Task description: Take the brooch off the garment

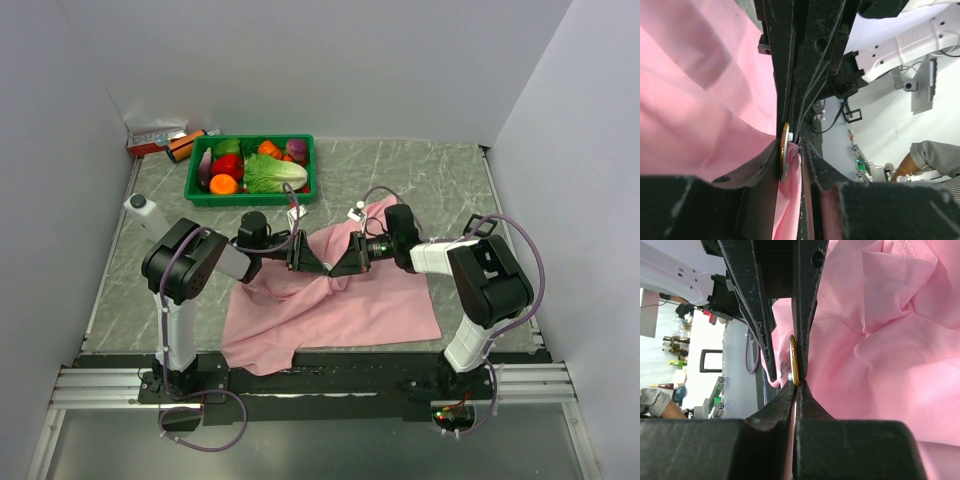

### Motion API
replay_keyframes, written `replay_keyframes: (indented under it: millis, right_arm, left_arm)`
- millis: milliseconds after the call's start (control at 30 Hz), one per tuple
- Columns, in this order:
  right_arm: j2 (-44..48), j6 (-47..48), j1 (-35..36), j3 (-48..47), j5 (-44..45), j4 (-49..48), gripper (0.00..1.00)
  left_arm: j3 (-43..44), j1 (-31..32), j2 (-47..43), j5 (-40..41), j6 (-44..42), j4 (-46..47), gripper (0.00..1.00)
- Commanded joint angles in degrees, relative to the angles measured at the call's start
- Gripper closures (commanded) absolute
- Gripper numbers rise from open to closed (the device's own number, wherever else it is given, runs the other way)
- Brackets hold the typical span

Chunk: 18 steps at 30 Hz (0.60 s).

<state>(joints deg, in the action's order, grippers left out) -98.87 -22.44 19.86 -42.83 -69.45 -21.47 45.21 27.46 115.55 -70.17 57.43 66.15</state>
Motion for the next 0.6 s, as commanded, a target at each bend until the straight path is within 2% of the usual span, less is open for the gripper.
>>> replay_keyframes:
  millis: [0,100,267,333,467,567]
  right_arm:
    - [2.2,1.4,0.5,-1.5,0.5,-0.2,1.0]
    - [2.9,1.8,0.4,-1.2,0.7,0.3,1.0]
    - [3.5,2.0,0.4,-0.4,1.0,0.2,1.0]
    - [3.8,2.0,0.5,-0.2,1.5,-0.1,1.0]
    - [4.0,2.7,0.4,-0.3,1.7,0.9,1.0]
    - [3.9,3.2,0.4,-0.5,1.8,1.6,1.0]
  left_arm:
    - [0.1,0.3,-3.7,0.4,-8.8,-9.1,0.74]
    - [1.2,0.3,-4.4,1.8,-15.0,-17.8,0.8]
    - [2.0,0.3,-4.5,3.2,-20.0,-24.0,0.85]
    - [2.2,0.2,-4.5,3.3,-20.6,-24.9,0.83]
    - [1.5,0.0,-5.1,2.1,-20.0,-23.8,0.74]
    - [1.3,0.0,-5.3,1.3,-20.3,-24.0,0.72]
